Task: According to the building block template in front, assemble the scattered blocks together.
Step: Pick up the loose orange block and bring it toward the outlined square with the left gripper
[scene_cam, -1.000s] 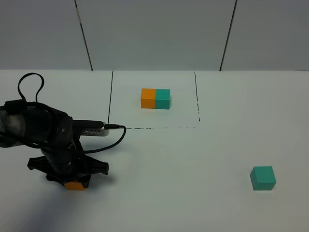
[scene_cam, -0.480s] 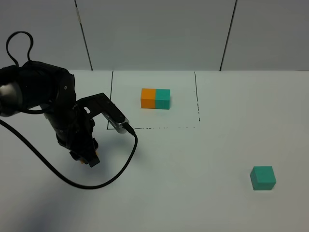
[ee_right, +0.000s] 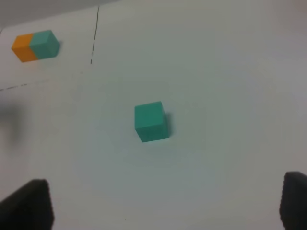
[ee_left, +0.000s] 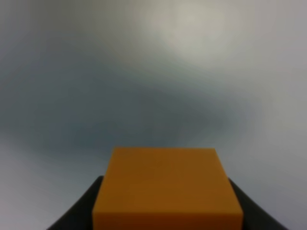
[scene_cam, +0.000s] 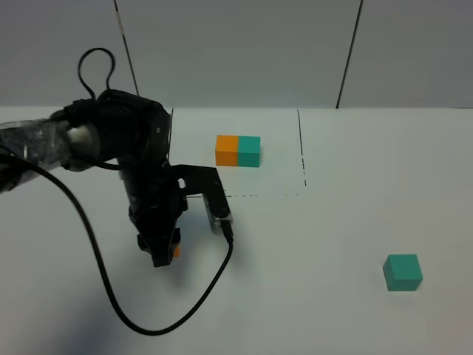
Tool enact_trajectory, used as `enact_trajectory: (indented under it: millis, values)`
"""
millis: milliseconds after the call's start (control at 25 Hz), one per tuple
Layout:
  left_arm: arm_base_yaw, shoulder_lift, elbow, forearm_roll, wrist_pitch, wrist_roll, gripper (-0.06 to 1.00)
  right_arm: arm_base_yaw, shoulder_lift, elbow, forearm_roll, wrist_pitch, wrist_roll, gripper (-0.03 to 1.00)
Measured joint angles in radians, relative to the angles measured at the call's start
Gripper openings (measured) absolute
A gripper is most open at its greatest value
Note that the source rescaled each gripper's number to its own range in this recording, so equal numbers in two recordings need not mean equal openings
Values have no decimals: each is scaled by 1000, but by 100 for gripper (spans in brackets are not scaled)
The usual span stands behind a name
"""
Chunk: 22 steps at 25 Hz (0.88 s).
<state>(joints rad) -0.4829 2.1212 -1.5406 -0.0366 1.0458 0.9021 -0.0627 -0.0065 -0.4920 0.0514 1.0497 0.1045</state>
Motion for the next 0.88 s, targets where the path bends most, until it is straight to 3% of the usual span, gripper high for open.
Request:
enact_trajectory:
  millis: [440,880]
  values:
    - [-132,199,-305,58,76,3,0,0,0,0,0,0,2,87]
    - [-184,231,-331,-9,-38,80,0,0,0,0,-4,0,3,87]
